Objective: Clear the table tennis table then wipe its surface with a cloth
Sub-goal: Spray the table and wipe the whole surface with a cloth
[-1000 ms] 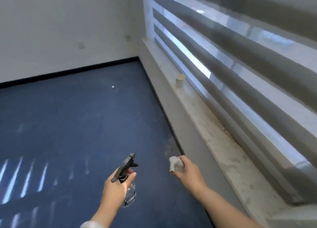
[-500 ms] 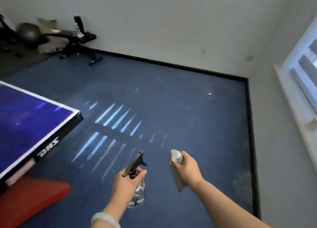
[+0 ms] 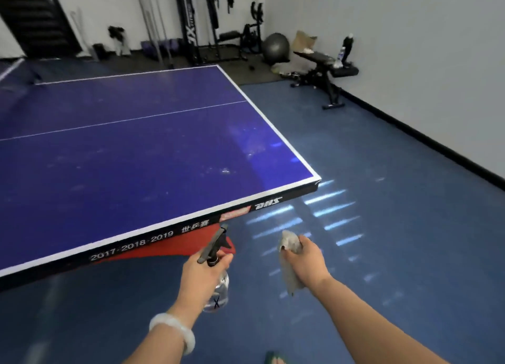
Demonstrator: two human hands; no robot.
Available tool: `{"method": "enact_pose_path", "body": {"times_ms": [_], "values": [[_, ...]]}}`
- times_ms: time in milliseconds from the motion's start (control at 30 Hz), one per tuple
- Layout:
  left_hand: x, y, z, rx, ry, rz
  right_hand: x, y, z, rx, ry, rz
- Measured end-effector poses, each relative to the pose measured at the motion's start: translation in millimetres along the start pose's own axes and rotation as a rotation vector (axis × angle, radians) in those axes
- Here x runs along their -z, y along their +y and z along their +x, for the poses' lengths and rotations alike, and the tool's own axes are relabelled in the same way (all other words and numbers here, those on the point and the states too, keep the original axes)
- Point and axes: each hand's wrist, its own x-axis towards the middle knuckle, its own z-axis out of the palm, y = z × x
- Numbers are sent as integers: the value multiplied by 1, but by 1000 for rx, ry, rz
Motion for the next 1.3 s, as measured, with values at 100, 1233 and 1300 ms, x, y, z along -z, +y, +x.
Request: {"method": "enact_pose_path", "body": {"times_ms": [100,1233,1300], "values": [[28,4,23,59,119,-64,-36,-43,39,78,-102,23],[490,-164,20,380,957,-376,-590,-316,-35,291,-1057,-266],[509,-173,34,395,968,-372,-617,-328,-32,317,-1102,-303]]}}
